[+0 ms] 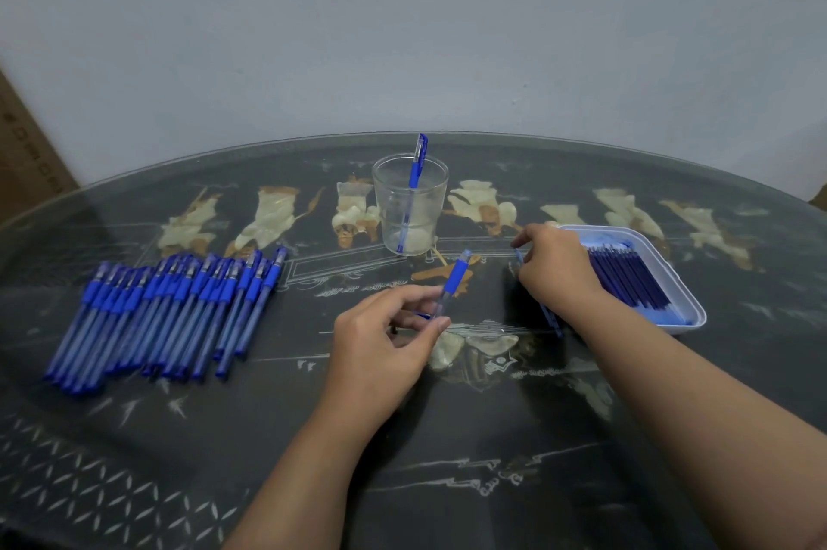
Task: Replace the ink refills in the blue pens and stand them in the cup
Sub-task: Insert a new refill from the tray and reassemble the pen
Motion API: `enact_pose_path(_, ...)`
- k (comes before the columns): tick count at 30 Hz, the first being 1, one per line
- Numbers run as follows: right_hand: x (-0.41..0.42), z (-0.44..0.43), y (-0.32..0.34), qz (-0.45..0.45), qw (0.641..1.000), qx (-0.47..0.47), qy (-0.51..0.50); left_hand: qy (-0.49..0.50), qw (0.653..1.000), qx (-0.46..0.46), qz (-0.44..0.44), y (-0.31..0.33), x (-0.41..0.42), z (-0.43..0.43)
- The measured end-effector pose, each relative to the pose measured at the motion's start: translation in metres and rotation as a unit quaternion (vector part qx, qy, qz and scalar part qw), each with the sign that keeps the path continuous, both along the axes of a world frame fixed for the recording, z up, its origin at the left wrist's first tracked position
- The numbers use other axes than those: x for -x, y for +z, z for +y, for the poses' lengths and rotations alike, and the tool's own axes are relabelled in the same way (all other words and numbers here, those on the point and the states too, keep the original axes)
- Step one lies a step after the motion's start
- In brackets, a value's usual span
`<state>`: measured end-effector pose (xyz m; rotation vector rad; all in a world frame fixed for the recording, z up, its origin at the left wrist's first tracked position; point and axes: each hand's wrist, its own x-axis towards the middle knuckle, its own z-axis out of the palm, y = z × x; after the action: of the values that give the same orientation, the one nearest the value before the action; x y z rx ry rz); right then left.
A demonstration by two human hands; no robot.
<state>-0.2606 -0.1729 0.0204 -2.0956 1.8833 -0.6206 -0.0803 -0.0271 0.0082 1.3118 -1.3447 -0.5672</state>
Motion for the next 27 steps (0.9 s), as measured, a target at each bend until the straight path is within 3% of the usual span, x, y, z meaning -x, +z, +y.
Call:
enact_pose_path(16,0.000,0.013,0.009,-0.028,0.999,0.027,-0.028,0.004,1.000,0.003,-0.006,-0.002,0.000,-0.001)
enact_pose_path(27,0.004,0.020,0.004,0.024,0.998,0.042,-0.041,0.007,1.000,0.010,-0.017,-0.002,0.000,-0.002)
